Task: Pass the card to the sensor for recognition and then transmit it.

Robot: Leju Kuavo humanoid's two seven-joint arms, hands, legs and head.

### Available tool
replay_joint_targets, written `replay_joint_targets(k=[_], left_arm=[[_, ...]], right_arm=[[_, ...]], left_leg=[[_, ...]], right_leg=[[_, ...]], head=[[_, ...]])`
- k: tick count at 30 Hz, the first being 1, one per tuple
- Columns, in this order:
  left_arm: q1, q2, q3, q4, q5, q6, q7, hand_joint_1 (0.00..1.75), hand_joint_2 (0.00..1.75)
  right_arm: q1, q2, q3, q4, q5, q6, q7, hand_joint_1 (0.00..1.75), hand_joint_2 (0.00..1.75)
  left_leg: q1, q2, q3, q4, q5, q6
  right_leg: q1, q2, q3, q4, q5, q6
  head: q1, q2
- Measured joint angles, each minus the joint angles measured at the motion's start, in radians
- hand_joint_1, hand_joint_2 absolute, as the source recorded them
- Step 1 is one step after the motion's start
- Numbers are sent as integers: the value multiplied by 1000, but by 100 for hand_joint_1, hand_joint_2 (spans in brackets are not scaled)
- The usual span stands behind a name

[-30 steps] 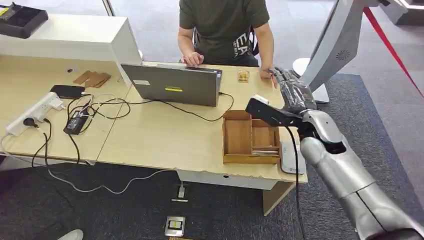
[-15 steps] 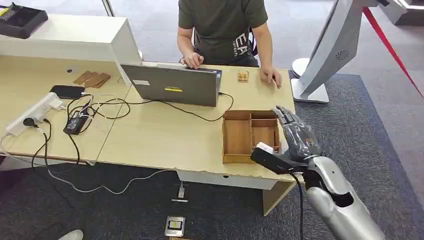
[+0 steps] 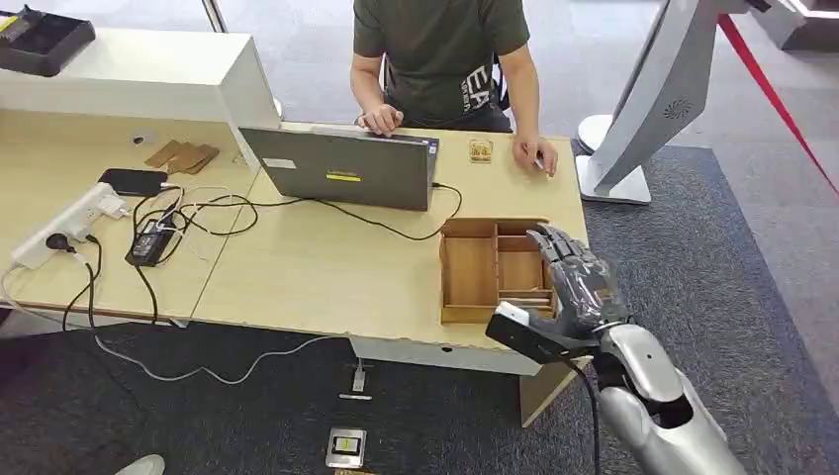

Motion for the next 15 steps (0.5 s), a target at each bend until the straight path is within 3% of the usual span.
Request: replay_joint_targets(k=[15], left_arm=[[-1,0,0,0,0,0,0,0,175]], right_arm=[[-49,85,17,328,-2,-87,-56,0,175]], left_leg=[[0,0,0,0,0,0]], right_leg=[[0,0,0,0,0,0]], head=[[0,0]])
